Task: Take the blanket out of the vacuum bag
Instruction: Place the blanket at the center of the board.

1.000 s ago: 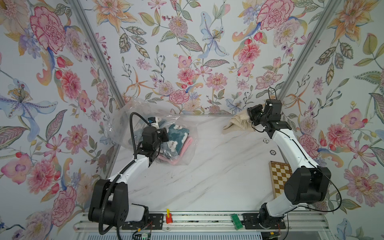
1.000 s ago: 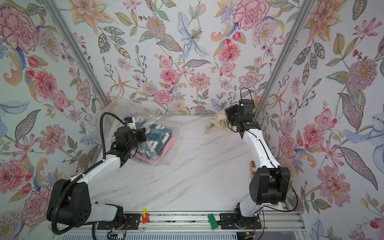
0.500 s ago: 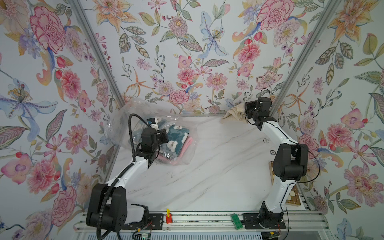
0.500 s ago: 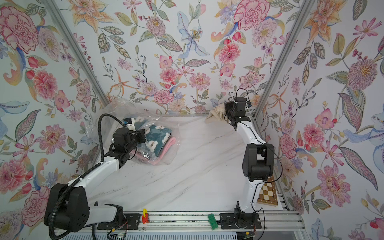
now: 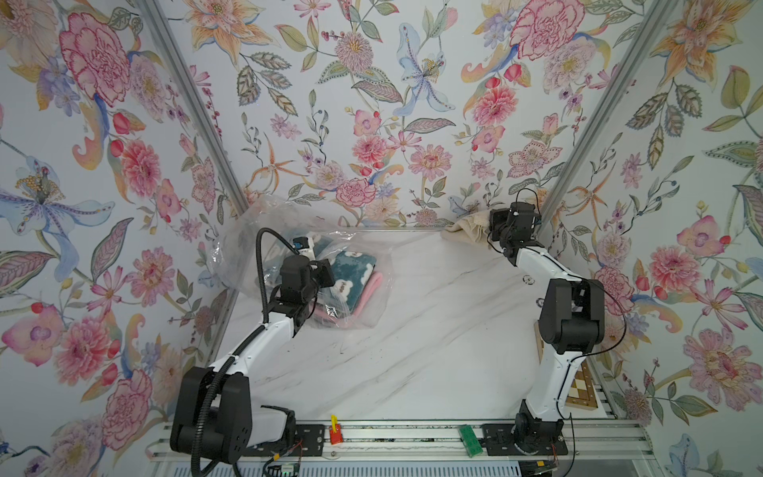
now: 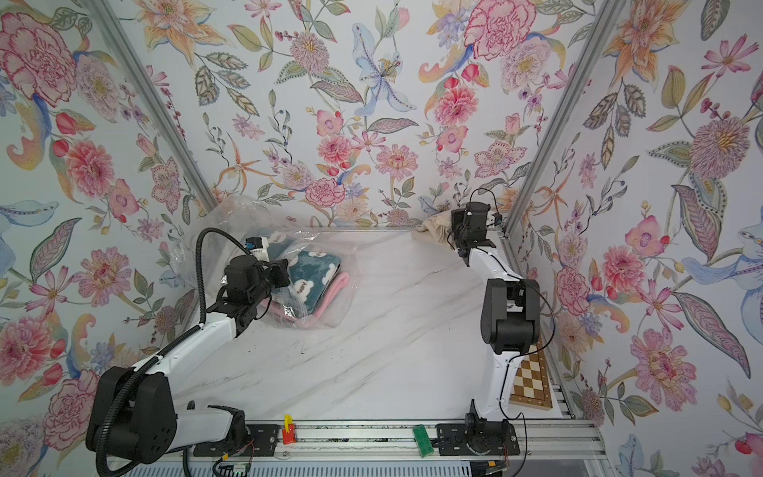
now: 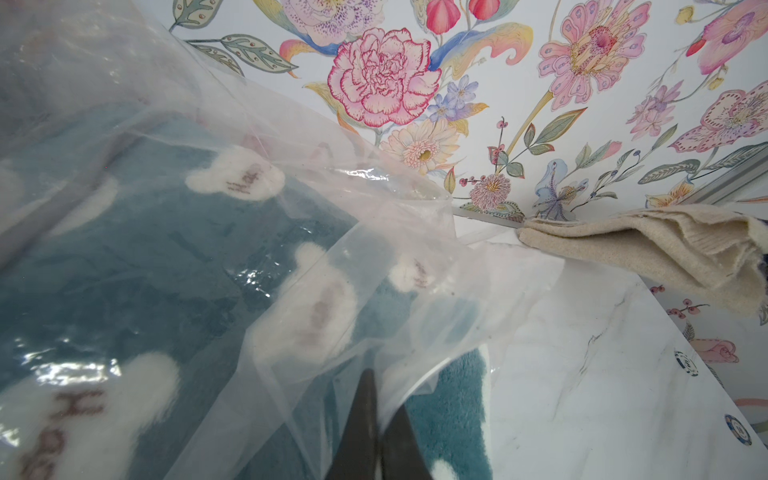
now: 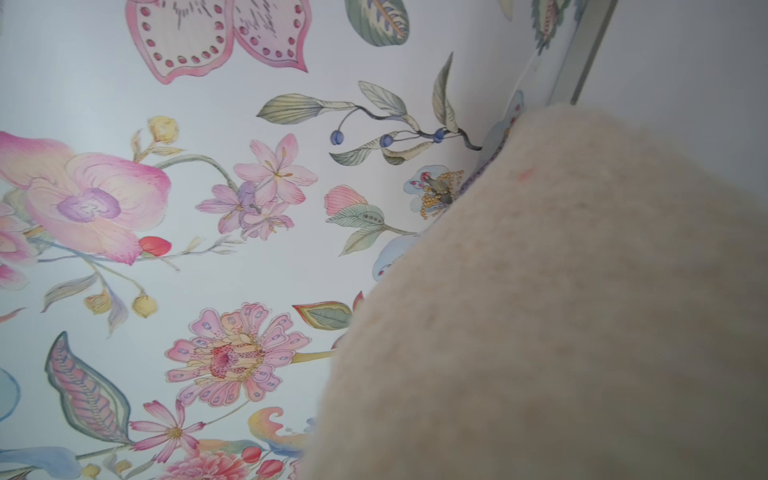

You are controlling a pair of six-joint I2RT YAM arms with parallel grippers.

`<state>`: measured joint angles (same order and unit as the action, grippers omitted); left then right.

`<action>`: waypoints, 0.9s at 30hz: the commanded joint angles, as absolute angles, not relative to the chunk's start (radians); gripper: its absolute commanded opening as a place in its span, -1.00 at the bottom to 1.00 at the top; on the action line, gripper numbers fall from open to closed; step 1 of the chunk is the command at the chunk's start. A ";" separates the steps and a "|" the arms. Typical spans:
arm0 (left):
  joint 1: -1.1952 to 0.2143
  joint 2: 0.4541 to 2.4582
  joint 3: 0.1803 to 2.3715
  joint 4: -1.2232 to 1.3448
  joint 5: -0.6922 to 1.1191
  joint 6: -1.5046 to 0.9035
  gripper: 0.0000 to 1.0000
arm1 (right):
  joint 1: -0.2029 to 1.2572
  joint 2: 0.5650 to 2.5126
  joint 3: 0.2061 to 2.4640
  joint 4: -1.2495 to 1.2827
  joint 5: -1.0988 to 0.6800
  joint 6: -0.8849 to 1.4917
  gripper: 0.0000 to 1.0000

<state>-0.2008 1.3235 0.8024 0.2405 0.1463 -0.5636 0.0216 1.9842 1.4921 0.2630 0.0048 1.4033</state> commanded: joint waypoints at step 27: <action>-0.188 1.267 0.749 0.257 0.181 -0.586 -1.00 | 0.072 1.867 0.939 0.458 -0.007 1.503 -1.00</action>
<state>-0.2008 1.2858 0.7696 0.2478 0.1616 -0.5697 0.0620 1.8973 0.9516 0.4522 0.0082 1.5070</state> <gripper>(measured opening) 0.047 0.079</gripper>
